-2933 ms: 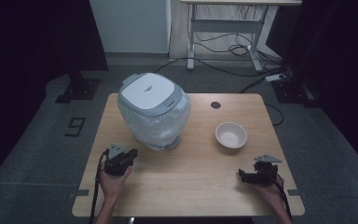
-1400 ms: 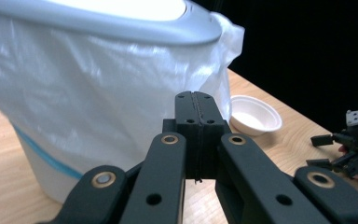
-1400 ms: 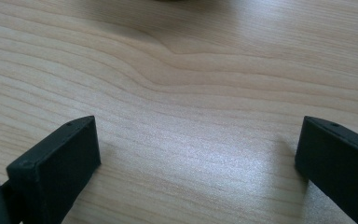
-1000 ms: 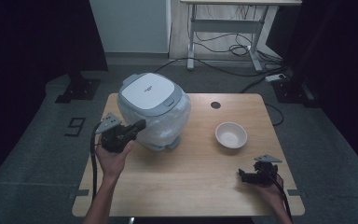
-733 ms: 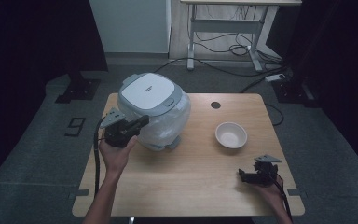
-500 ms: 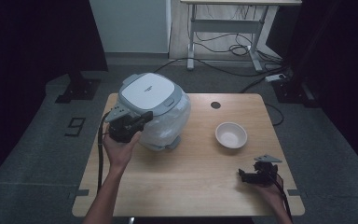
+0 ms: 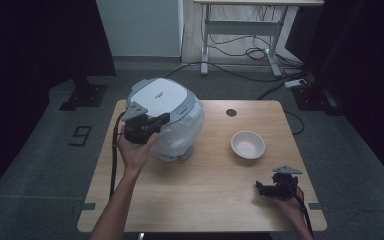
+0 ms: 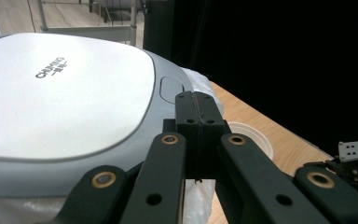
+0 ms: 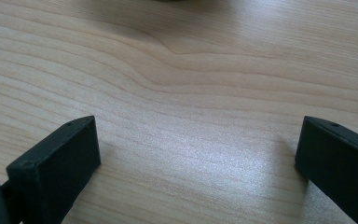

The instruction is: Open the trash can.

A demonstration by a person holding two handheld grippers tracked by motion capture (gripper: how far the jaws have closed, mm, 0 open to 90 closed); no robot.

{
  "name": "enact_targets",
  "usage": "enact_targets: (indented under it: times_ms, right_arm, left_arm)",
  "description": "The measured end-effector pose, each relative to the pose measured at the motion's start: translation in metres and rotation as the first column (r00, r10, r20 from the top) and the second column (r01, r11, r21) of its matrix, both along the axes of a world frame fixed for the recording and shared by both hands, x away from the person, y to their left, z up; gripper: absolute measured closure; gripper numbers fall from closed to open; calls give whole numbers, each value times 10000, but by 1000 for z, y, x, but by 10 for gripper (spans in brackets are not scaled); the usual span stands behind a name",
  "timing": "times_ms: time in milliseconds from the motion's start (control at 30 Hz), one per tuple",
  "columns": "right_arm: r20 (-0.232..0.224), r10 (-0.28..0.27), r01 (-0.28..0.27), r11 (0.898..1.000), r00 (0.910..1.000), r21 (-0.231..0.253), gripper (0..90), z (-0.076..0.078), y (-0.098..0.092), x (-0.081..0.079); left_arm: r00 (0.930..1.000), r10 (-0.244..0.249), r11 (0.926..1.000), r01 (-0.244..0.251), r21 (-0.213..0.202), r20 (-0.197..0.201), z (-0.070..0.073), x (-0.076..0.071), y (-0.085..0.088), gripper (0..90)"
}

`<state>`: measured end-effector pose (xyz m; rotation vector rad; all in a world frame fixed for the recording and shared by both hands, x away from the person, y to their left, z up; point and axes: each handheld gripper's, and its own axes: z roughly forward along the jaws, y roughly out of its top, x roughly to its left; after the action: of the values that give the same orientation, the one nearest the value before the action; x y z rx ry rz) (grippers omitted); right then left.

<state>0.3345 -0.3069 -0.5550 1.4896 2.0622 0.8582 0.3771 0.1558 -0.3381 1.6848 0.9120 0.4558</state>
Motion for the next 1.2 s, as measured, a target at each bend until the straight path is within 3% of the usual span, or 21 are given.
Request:
enact_targets:
  times_ms: [800, 1200]
  right_arm:
    - [-2, -2, 2, 10000, 10000, 2, 0, 0, 0, 0]
    - [-1, -2, 2, 10000, 10000, 2, 0, 0, 0, 0]
  left_arm:
    - [9999, -51, 9994, 56, 339, -161, 1, 26, -27, 900]
    - [9986, 152, 9977, -117, 672, -509, 4, 44, -33, 900]
